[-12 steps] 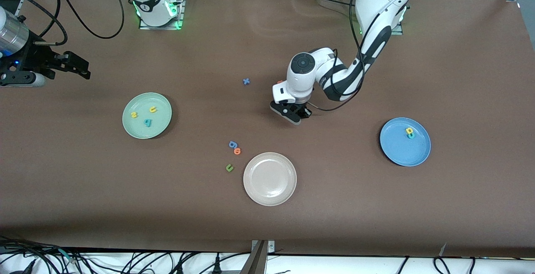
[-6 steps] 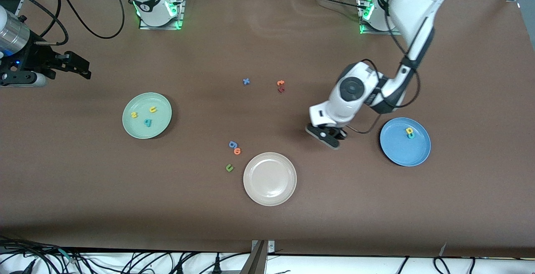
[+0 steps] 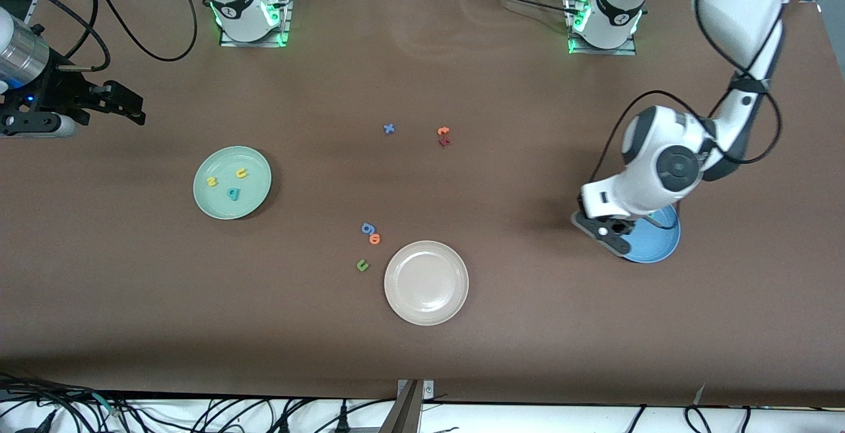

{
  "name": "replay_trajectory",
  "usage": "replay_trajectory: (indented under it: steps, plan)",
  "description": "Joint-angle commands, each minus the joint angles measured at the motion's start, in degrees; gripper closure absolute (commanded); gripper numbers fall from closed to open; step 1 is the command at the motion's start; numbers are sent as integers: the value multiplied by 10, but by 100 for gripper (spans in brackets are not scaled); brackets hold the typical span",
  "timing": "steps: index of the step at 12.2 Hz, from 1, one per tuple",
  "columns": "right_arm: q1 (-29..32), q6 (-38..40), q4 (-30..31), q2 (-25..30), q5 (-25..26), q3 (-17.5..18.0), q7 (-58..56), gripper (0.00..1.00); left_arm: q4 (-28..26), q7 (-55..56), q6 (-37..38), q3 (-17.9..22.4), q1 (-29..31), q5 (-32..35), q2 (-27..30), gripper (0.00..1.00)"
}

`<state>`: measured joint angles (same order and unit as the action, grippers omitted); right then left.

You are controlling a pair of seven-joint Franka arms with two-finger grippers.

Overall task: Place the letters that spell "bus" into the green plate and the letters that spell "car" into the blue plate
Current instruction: 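Carry the teal 1 to the blue plate and open the left gripper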

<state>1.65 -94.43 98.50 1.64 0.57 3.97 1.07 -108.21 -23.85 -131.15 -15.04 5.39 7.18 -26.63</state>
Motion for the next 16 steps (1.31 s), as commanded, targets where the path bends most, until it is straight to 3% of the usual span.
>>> replay_trajectory:
  steps: [1,5,8,12,13,14,15,16]
  plan:
    - [4,6,0,6,-3,3,-10,0,-31,-90,5,-5,65,-30,21,94]
    - [4,6,0,7,-3,3,-10,0,-33,-139,-2,-5,137,-28,-18,92]
    - [4,6,0,7,-3,6,-12,0,-31,-123,-4,-5,139,-29,-26,88]
    - [4,6,-1,7,-4,13,-12,0,-28,-18,-4,-10,122,-27,-27,86]
    - [4,6,-1,7,-4,13,-12,0,-28,-18,-4,-10,122,-27,-29,70]
    - [4,6,-1,7,-4,13,-12,0,-26,-18,-5,-10,122,-23,-29,21]
    - [4,6,-1,7,-3,14,-12,0,-25,-19,-5,-10,123,-22,-26,0]
    - [4,6,-1,7,-4,14,-12,0,-19,-19,-3,-10,122,-22,-22,0]
